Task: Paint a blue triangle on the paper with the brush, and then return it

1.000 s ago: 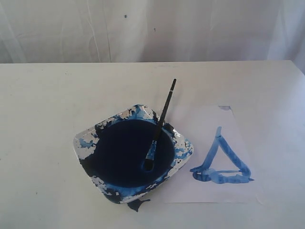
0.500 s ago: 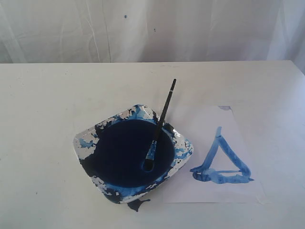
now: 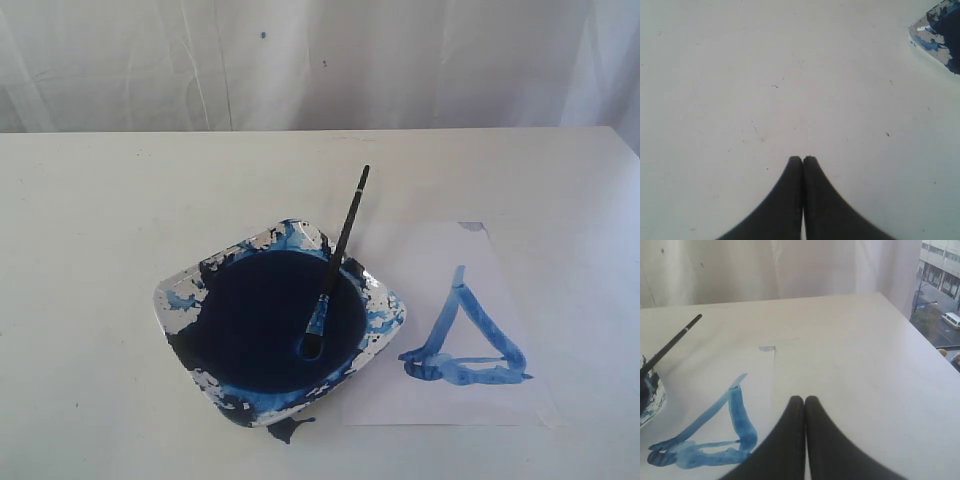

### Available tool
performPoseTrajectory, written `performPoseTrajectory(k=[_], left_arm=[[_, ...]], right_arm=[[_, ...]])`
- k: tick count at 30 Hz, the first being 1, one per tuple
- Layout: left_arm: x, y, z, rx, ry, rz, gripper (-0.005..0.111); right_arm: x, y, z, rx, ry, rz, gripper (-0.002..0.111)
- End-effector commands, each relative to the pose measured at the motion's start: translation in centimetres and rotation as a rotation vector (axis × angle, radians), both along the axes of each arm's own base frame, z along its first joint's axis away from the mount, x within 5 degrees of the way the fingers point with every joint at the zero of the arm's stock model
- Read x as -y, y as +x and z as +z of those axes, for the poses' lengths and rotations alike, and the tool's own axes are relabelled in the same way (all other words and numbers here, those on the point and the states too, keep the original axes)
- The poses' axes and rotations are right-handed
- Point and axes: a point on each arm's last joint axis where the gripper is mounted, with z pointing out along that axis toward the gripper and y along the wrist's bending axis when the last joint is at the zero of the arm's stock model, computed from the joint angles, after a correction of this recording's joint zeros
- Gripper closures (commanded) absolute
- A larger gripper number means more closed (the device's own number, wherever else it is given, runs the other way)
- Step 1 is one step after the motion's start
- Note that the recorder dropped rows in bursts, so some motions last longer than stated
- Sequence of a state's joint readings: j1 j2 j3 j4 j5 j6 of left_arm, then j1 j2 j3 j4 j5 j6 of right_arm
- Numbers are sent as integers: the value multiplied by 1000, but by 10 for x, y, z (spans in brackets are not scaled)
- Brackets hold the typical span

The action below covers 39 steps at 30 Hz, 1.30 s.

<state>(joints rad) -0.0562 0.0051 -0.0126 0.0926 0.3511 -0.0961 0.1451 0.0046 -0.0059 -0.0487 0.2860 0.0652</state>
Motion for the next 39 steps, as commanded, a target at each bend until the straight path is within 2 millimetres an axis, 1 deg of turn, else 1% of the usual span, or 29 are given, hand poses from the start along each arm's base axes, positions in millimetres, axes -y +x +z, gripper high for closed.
performPoseTrajectory(k=[1, 9, 39], left_arm=[[1, -1, -2, -11, -17, -3, 107], [1, -1, -2, -11, -17, -3, 107], [1, -1, -2, -11, -17, -3, 107]], right_arm=[[1, 0, -3, -12, -20, -5, 108], [1, -1, -7, -62, -27, -7, 108], [1, -1, -7, -64, -15, -10, 108]])
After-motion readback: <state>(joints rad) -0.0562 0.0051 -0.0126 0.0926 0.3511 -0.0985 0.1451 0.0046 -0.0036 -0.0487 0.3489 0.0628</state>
